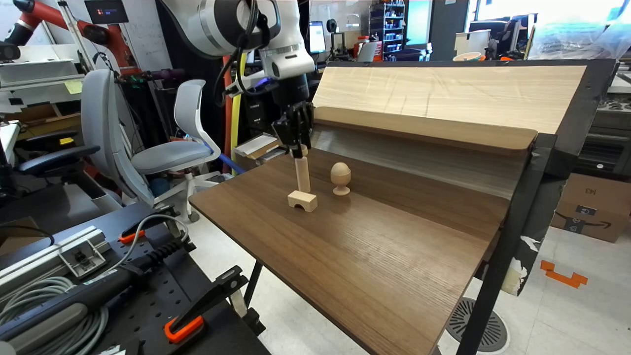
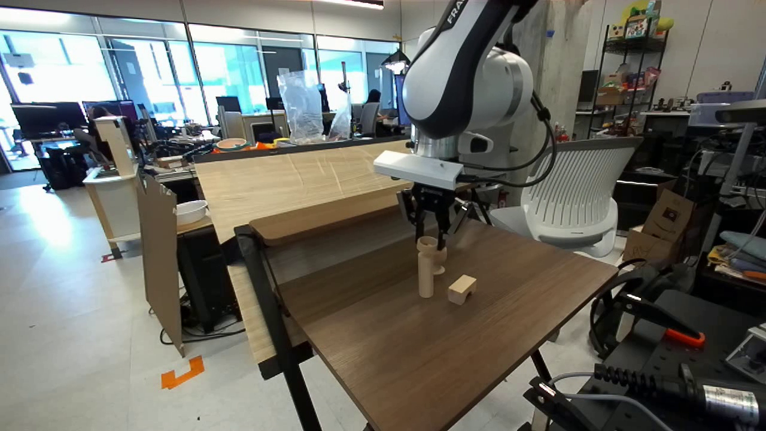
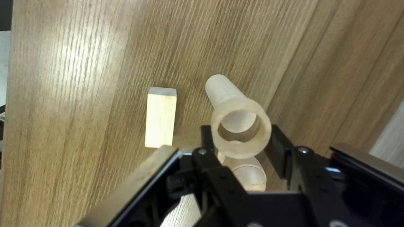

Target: Place the wooden ring on the wooden cylinder

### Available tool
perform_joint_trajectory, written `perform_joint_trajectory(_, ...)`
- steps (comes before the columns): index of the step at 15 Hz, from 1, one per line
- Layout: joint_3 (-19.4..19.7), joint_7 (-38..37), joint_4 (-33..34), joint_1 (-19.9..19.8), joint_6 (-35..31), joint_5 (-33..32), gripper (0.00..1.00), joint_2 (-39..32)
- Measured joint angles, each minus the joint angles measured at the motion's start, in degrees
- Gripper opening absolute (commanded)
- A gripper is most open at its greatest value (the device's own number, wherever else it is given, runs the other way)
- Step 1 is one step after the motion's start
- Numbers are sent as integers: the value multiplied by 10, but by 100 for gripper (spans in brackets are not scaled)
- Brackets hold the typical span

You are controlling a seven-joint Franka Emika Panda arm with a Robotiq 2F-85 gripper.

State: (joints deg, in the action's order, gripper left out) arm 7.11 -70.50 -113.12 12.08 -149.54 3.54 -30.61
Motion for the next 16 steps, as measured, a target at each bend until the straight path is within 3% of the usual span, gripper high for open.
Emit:
perform_joint_trajectory(12,-2,-1,21,1,0,0,20,-23)
perform_joint_trajectory(13,-2,-1,23,1,0,0,27,-24)
perform_joint_trajectory(14,-2,-2,24,1,0,0,60,-25)
perform_joint_trajectory(15,-2,-2,25,1,0,0,72,-26)
perform_joint_trajectory(16,-2,-2,25,1,0,0,78,-26)
